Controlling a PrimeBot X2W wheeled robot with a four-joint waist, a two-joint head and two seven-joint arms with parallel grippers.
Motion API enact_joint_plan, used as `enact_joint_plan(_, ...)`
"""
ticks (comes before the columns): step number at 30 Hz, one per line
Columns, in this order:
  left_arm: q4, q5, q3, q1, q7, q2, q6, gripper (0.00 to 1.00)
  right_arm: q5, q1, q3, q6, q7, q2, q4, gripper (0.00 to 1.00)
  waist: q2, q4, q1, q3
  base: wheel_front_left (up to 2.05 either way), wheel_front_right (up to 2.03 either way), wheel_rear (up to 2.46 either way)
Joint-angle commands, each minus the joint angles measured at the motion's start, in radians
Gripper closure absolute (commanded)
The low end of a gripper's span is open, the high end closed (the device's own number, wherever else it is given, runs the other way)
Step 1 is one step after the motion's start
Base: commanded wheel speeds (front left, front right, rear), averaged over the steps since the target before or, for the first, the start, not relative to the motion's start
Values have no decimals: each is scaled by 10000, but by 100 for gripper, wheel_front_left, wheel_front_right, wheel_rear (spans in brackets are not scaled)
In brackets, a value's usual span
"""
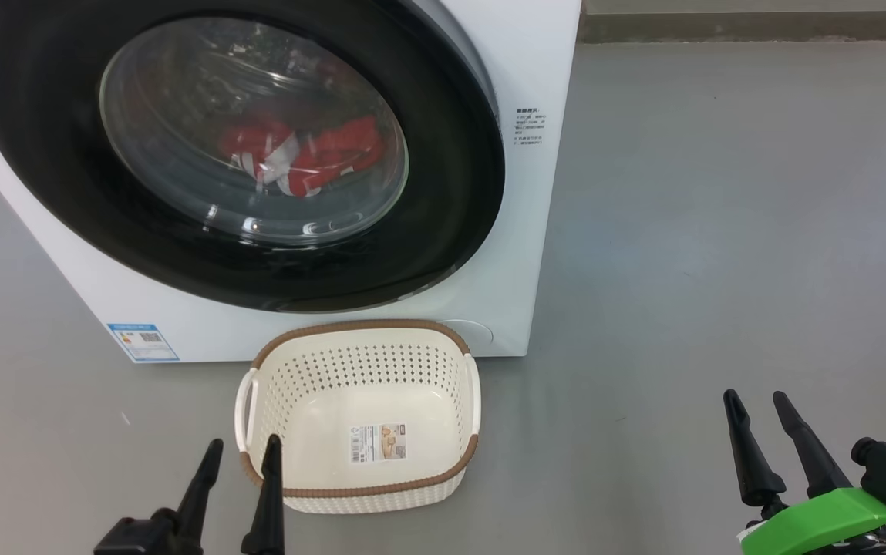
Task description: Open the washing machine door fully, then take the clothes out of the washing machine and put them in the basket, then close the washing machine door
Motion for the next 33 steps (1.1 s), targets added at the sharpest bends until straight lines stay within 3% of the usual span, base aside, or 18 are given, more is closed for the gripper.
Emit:
enact_joint_plan(1,-338,349,198,-125,-162,117,69,0,-279,26,149,5,-190,-212,-304,0,0,2,0,6,0,0,0)
enact_joint_plan(23,-304,2104,248,-100,-778,139,41,0,-2270,297,-230,6,-807,-203,-323,0,0,54,-1,144,0,0,0)
enact_joint_plan(33,-73,1942,355,-105,-791,139,-58,0,-2282,480,-474,6,-820,-62,-319,0,0,35,-1,112,0,0,0)
